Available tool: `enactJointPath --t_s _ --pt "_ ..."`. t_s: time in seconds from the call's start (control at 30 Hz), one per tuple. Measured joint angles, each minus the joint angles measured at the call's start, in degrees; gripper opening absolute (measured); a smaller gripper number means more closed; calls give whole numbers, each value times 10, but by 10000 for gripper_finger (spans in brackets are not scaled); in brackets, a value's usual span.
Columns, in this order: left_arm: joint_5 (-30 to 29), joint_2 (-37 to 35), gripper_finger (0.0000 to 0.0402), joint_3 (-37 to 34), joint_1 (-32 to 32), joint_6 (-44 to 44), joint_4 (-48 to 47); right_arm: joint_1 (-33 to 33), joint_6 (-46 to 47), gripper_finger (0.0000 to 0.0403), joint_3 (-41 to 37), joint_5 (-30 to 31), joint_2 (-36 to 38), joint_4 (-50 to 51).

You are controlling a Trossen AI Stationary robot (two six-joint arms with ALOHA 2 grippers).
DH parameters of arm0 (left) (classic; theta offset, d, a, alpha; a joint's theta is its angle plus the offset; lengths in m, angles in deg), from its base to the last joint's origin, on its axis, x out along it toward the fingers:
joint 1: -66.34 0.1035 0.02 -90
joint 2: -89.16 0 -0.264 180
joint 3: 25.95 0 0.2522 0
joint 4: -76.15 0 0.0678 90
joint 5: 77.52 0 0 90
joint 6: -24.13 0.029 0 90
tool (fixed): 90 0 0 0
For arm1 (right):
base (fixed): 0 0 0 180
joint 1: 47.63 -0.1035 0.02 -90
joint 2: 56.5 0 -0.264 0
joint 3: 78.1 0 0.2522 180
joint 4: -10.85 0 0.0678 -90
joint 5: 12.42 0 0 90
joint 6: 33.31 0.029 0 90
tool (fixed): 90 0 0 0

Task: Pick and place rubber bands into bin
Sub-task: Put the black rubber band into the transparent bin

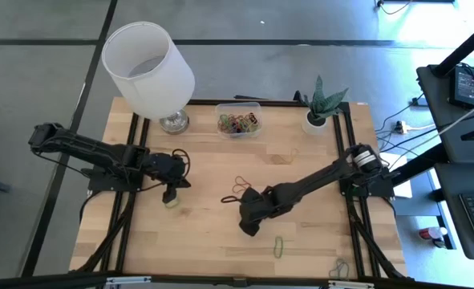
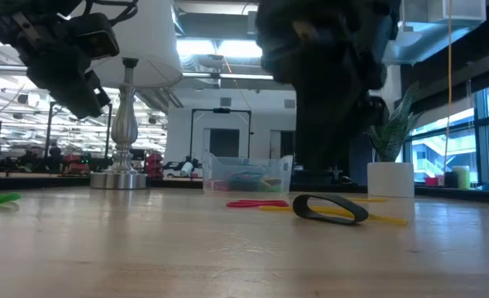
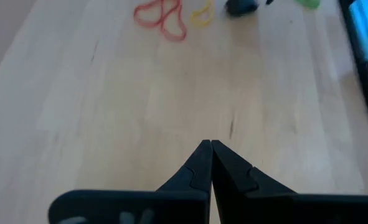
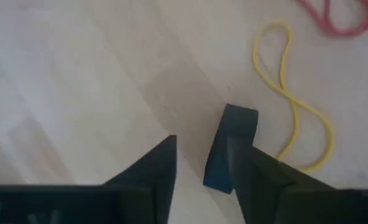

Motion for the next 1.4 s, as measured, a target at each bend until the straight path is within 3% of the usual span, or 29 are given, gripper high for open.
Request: enactJointPath --t_s 0.23,0.33,0.4,0.47,0.5,0.77,1.0,1.4 --pt "25 -7 2 -1 0 0 -26 0 71 174 1 -2 -42 49" --pt "26 -10 2 -1 -1 0 -34 2 83 133 1 -18 -45 45" --pt "26 -11 2 -1 -4 -4 -35 5 78 75 6 -23 -45 46" --pt "26 -12 2 -1 -10 -7 -41 9 59 22 20 -27 -43 36" --pt "26 -12 2 -1 -14 -10 -39 12 50 16 28 -27 -36 43" --pt "20 -12 2 -1 -39 -35 -39 67 -83 6 114 -1 -10 106" --pt "7 -12 2 -1 -40 -35 -34 157 -223 4 137 0 13 121" --pt "-84 -12 3 -1 -40 -39 -12 333 -390 3 228 -16 24 99"
